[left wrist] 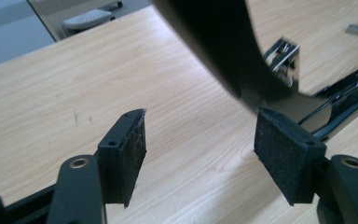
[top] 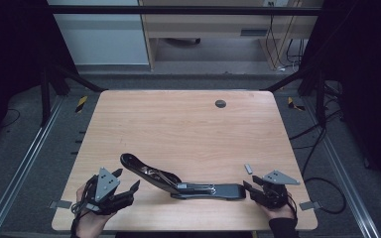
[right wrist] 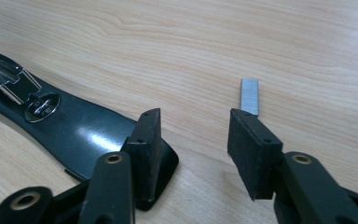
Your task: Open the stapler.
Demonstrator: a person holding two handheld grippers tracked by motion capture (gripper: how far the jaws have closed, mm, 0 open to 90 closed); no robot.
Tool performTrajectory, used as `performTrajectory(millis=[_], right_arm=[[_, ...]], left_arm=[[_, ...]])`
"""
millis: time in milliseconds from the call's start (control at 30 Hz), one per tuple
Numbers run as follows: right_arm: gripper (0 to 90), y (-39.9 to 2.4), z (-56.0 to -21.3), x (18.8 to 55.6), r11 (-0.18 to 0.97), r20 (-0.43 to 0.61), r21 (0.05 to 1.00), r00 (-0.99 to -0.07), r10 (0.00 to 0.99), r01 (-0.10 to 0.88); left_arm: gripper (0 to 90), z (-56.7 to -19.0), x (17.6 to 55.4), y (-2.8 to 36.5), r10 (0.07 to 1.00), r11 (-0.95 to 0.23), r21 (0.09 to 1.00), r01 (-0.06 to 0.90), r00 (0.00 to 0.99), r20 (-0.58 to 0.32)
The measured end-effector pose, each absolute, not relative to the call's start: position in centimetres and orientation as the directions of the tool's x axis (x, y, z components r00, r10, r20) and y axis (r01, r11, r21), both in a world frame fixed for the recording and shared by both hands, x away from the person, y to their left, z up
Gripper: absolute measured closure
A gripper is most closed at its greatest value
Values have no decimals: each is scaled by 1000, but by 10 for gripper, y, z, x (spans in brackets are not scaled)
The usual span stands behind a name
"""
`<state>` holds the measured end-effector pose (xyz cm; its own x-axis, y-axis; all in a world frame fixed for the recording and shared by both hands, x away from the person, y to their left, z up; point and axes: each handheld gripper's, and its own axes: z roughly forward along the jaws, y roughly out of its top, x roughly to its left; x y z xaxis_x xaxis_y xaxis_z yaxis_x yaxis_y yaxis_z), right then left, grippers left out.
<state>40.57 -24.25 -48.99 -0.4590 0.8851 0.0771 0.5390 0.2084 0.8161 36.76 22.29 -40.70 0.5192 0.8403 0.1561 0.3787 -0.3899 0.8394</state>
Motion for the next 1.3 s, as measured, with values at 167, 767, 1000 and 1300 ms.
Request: performTrajectory(millis=[167,767,1000,1300], right_arm=[[513,-245,-488,406,219,45,826,-449,892,519],[520,-252,-484,415,269,-30,808,-419,907,524],[593,-254,-480,419,277,-46,794,-401,915,541],[626,-251,-476,426,293,-77,790,-386,919,539]], left_arm=[[359,-418,371,230,846,-390,822,415,514,142],[445,-445,387,247,856,-399,773,493,502,122],[358,-453,391,252,848,-403,772,491,518,113],[352,-459,394,256,880,-377,743,553,464,102]])
